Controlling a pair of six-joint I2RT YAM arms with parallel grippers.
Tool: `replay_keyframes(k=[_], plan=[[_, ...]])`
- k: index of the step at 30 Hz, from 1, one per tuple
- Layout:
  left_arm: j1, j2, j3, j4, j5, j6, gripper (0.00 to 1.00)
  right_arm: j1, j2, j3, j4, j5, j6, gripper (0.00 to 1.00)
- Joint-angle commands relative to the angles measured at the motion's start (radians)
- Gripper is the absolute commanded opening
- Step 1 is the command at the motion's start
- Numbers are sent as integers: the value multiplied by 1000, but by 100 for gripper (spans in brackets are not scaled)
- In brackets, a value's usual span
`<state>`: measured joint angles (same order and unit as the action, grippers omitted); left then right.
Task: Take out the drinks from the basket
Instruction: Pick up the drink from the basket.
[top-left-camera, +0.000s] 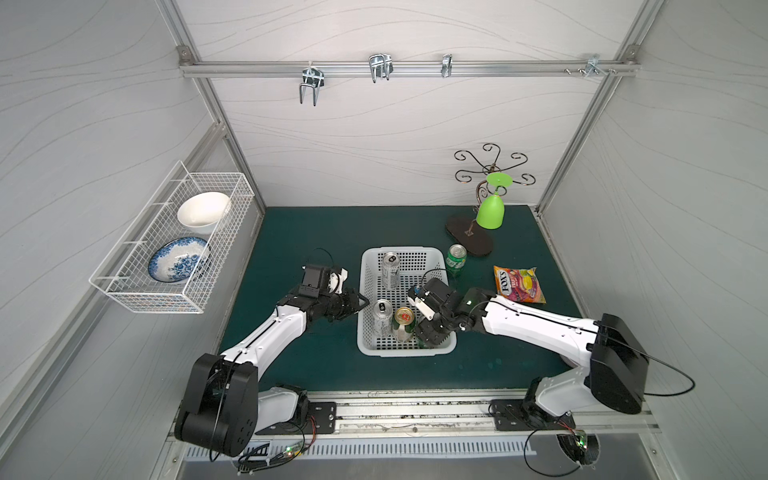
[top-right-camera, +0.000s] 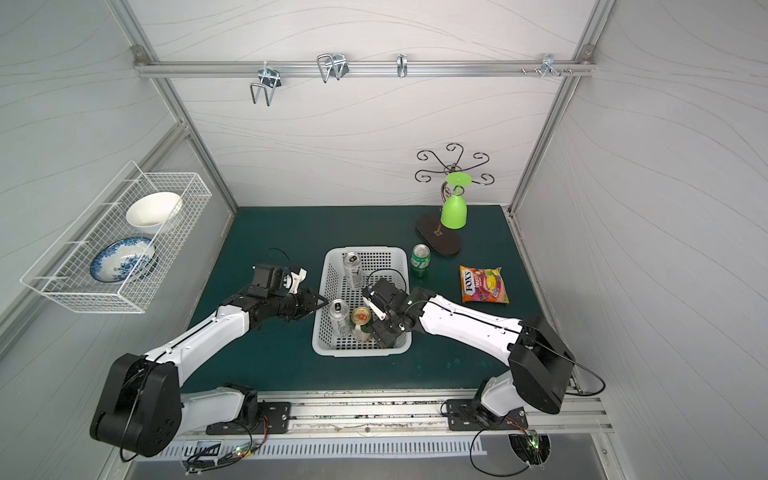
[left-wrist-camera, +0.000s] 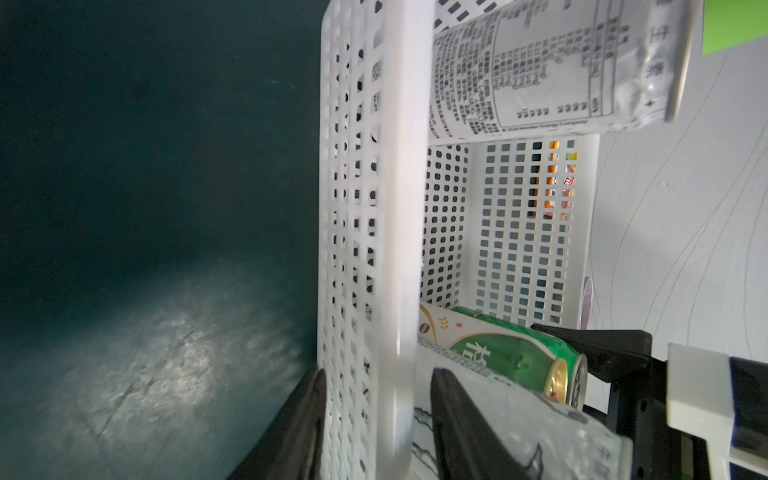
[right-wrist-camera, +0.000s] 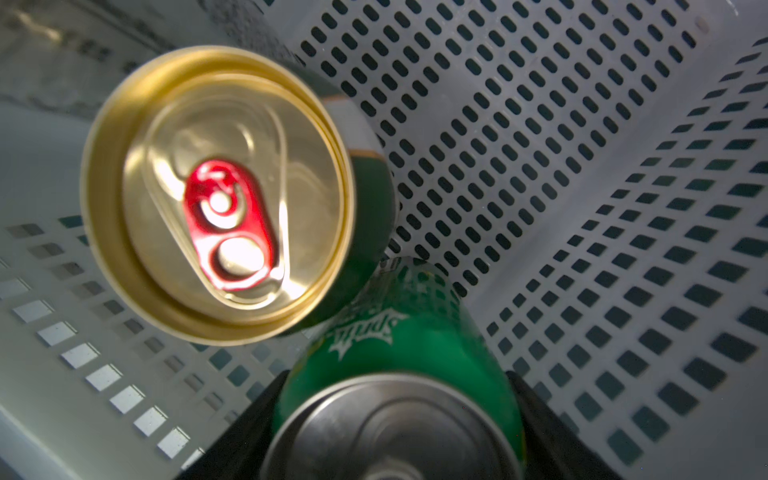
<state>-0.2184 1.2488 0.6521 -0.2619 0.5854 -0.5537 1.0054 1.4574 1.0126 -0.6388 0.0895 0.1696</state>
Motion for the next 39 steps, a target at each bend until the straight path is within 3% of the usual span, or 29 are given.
replay_keyframes(k=[1,9,21,31,39], plan=[[-4,3,-2,32,4,8,45,9,-33,18,-38,4,15,68],[-4,-1,-5,32,-2,8,45,10,-73,57,-91,35,9,51],[-3,-8,-6,27,-4,7,45,-35,-148,207,-211,23,-53,48],[-3,6,-5,35,-1,8,46,-273,-252,328,-283,-59,-161,48],[-4,3,-3,32,1,7,46,-483,-220,335,-247,-96,-202,48]])
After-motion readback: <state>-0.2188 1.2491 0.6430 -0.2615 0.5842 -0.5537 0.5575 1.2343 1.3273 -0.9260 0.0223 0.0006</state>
